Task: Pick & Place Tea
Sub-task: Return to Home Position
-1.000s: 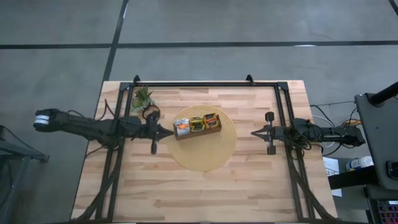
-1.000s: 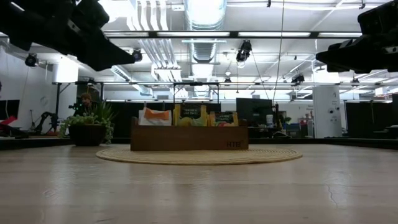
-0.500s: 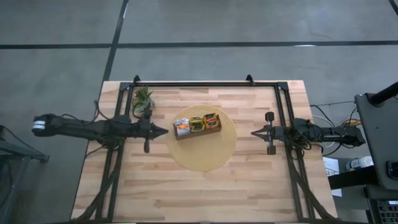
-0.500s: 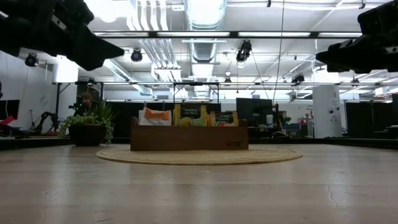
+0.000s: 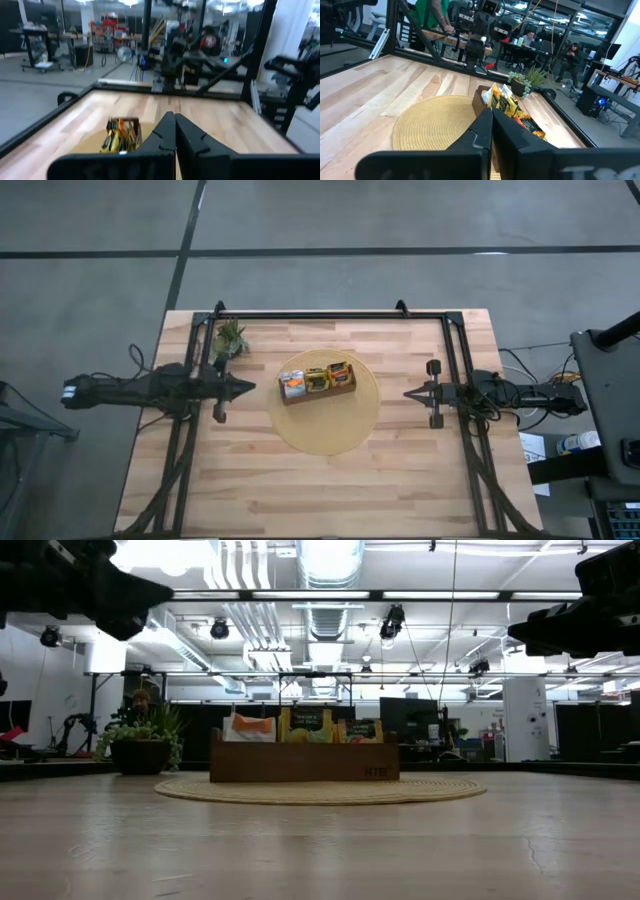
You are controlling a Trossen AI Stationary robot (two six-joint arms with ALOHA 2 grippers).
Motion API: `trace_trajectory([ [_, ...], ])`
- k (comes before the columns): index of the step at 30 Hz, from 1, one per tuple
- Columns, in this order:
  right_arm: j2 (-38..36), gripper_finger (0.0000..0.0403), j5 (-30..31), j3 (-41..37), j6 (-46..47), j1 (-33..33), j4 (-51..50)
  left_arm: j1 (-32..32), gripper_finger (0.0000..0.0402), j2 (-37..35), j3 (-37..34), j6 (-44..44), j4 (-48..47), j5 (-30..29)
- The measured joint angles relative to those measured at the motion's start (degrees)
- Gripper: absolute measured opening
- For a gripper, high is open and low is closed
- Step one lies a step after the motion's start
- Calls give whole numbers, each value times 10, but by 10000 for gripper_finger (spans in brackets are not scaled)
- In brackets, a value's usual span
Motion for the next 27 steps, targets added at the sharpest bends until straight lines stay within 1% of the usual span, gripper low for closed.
trace_trajectory([
  [4, 0, 8, 0, 0, 0, 0, 0, 0, 0, -40, 0, -2, -25, 0],
  [9, 0, 8, 0, 0, 0, 0, 0, 0, 0, -93, -15, -8, -25, 9],
  [13, 0, 8, 0, 0, 0, 0, 0, 0, 0, -141, -37, -12, 7, 16],
  [15, 0, 9, 0, 0, 0, 0, 0, 0, 0, -143, -56, -15, 14, 18],
  [18, 1, 8, 0, 0, 0, 0, 0, -1, 0, -140, -76, -15, 79, 27],
  [21, 0, 9, 0, 0, 0, 0, 0, 0, 0, -143, -103, -15, 120, 28],
  [27, 0, 8, 0, 0, 0, 0, 0, -1, 0, -143, -103, -11, 116, 34],
])
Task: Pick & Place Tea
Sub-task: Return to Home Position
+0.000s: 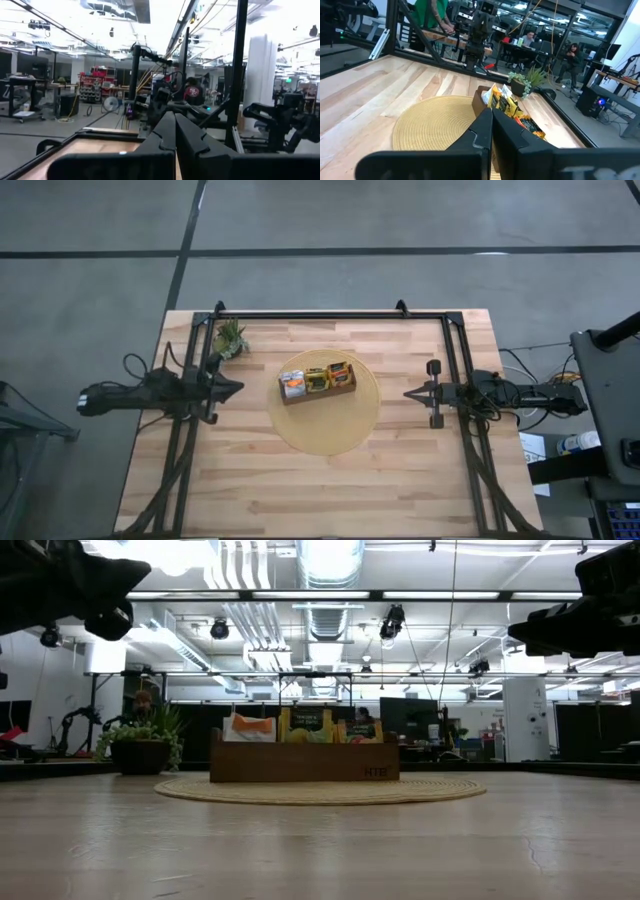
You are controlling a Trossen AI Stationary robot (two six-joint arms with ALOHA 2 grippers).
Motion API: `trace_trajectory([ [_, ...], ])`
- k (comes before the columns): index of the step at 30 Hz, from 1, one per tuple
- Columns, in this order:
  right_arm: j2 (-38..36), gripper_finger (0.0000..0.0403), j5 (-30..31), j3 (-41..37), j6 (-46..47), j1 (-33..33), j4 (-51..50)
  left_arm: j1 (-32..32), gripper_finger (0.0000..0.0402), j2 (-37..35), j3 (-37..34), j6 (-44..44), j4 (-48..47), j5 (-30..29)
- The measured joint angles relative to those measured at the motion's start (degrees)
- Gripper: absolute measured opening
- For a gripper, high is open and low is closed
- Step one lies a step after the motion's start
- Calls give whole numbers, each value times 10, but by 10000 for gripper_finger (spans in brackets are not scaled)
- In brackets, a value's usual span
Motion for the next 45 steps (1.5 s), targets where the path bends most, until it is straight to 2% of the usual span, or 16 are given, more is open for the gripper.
trace_trajectory([
  [32, 0, 8, 0, 0, 0, 0, 0, 0, 0, 0, 3, 96, -165, -5],
  [45, 0, 8, 0, 0, 0, 0, 0, 0, 0, 0, 8, 105, -182, -23],
])
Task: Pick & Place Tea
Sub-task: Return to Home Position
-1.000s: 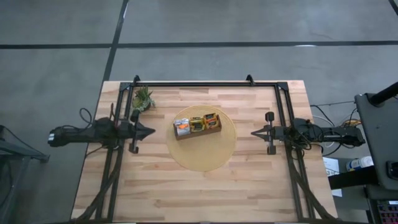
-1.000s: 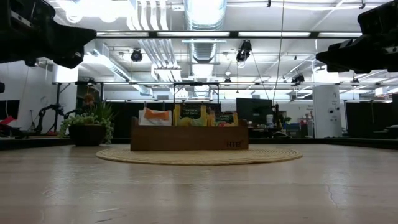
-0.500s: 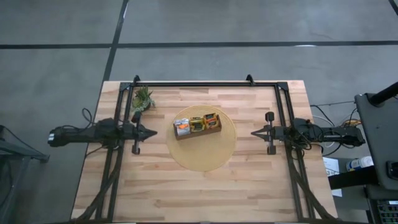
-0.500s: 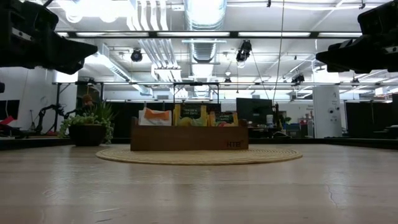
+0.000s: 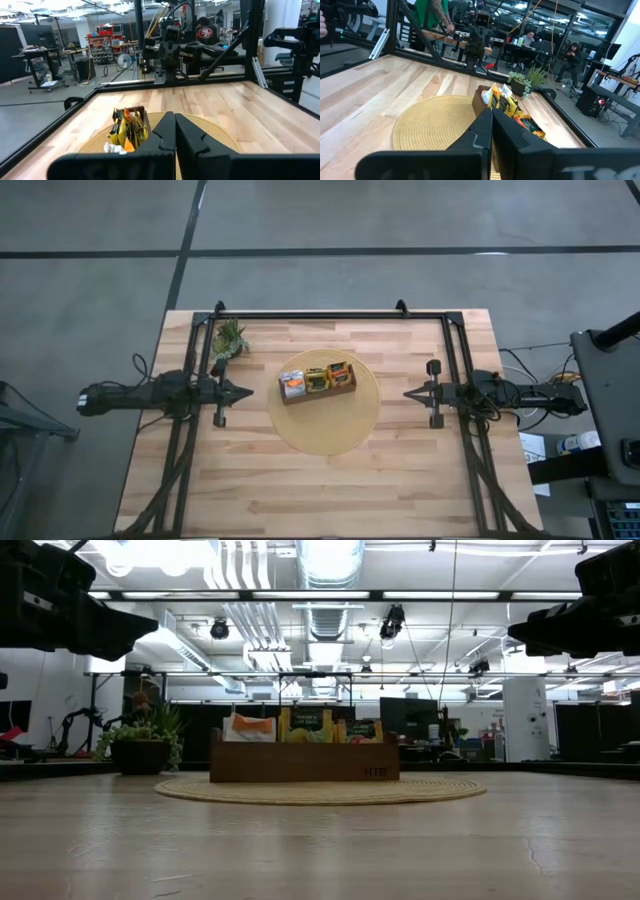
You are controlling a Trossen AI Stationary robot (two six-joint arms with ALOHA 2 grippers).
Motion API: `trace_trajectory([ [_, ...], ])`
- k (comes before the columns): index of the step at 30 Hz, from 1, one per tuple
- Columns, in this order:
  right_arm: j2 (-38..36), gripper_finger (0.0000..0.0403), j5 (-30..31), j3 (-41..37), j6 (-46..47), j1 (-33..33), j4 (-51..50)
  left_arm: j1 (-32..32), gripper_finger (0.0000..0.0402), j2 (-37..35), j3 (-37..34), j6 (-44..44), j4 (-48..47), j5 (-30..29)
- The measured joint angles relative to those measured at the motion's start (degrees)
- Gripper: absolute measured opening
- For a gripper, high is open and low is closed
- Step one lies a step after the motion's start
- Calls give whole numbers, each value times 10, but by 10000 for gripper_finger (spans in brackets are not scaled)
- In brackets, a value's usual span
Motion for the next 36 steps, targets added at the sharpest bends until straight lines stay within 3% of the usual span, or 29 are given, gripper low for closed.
trace_trajectory([
  [36, 0, 8, 0, 0, 0, 0, 0, 0, 0, 17, -8, -56, 17, 8],
])
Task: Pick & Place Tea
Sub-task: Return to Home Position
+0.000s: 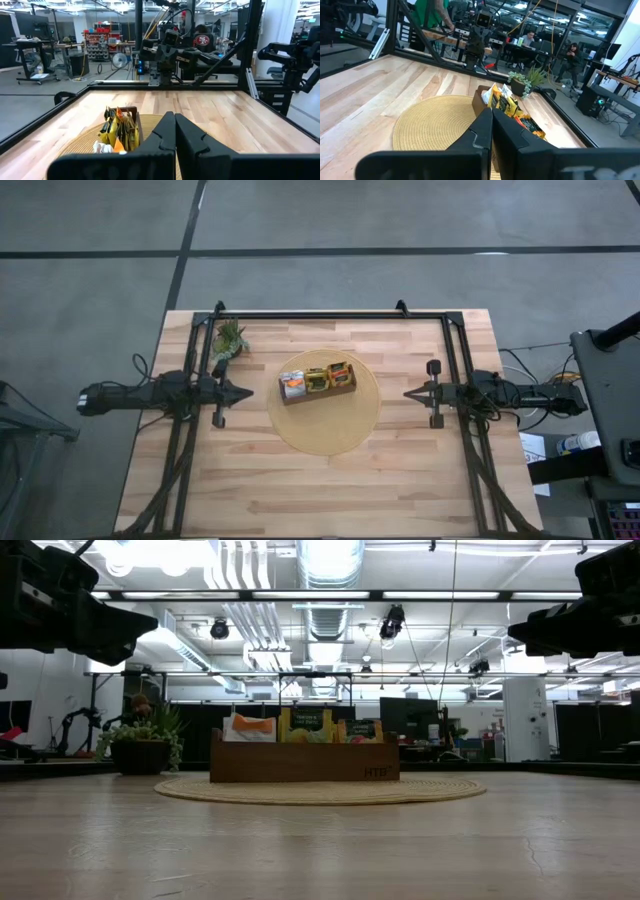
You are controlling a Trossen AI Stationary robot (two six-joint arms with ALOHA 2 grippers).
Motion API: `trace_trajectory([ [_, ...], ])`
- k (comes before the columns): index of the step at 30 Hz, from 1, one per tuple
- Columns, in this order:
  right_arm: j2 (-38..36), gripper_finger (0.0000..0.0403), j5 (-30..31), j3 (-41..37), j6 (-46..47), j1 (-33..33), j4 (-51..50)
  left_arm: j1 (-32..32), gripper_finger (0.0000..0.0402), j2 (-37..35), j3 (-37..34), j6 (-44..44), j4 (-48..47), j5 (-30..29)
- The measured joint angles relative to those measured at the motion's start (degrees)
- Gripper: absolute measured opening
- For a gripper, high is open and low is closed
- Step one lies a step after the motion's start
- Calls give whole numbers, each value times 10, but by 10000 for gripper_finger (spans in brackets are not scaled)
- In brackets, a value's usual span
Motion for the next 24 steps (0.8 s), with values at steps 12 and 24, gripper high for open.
trace_trajectory([
  [12, 0, 8, 0, 0, 0, 0, 0, 0, 0, 0, 0, 0, 5, -1],
  [24, 0, 8, 0, 0, 0, 0, 0, 0, 0, 0, -1, 0, 5, 0],
])
